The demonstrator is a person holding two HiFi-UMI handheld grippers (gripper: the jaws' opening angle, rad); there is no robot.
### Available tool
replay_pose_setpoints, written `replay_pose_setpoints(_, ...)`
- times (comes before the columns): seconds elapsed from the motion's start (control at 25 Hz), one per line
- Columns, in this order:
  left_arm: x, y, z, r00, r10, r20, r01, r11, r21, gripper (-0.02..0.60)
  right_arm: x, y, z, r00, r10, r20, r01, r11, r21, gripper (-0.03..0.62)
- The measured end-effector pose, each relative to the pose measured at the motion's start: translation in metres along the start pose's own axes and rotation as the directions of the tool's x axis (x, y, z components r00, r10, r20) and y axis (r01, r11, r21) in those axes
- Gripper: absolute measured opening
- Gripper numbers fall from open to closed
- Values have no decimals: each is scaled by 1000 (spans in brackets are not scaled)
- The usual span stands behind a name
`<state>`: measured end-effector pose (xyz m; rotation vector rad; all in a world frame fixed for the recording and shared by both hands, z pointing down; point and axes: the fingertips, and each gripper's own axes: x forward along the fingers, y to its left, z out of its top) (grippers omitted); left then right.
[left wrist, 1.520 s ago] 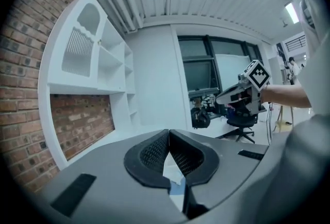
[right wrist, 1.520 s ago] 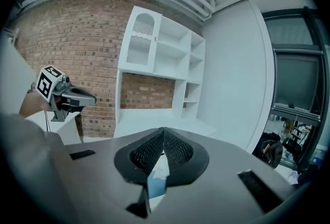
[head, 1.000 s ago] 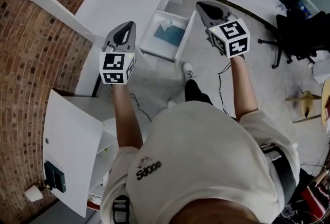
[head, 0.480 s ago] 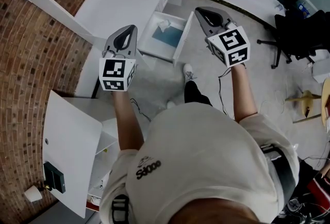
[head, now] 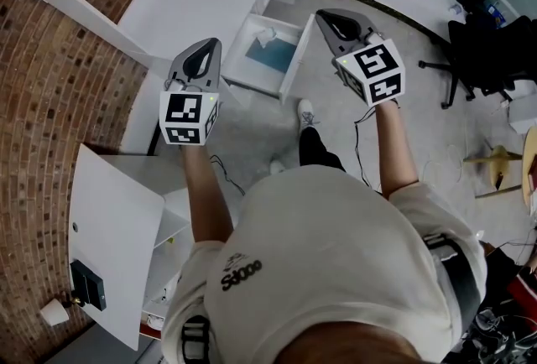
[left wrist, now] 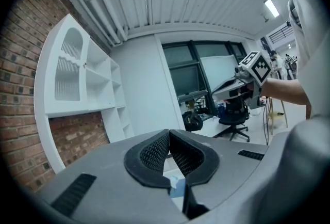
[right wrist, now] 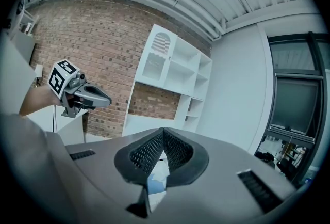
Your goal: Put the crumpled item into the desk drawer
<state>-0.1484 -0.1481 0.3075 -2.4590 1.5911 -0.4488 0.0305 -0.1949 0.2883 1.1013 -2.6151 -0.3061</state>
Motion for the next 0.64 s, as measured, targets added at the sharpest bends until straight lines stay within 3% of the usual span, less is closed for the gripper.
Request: replay_pose_setpoints(0.64, 26, 13, -16, 1000, -18, -22, 18, 1000, -20, 18, 27, -13, -18, 999, 3, -42, -3, 1000, 10, 6)
